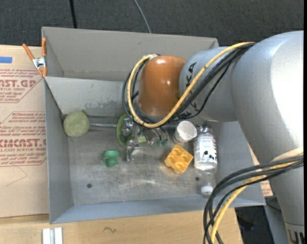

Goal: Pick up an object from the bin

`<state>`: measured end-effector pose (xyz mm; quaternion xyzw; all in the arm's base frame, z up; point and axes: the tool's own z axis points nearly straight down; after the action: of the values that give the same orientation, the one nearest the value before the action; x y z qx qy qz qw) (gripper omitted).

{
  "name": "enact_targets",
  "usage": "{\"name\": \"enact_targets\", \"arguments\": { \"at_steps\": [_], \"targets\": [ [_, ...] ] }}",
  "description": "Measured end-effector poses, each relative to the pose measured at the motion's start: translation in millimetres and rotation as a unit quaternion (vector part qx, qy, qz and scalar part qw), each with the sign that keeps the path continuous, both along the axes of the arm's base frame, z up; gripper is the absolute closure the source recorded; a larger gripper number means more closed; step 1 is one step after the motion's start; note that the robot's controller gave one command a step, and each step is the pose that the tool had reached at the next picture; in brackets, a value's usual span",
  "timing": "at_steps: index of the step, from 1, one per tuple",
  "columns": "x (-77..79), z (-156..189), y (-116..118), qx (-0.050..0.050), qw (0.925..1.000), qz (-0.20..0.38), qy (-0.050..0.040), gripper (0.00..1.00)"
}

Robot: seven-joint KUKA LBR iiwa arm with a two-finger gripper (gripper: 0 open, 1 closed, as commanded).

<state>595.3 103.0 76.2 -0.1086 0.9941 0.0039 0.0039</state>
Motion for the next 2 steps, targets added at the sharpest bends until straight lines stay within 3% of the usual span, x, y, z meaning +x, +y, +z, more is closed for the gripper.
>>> {"name": "enact_targets", "arguments": {
  "at_steps": [2],
  "targets": [
    [0.6, 14.8, 1.2, -0.003, 1.0000, 0.000, 0.0019, 1.00]
  ]
}}
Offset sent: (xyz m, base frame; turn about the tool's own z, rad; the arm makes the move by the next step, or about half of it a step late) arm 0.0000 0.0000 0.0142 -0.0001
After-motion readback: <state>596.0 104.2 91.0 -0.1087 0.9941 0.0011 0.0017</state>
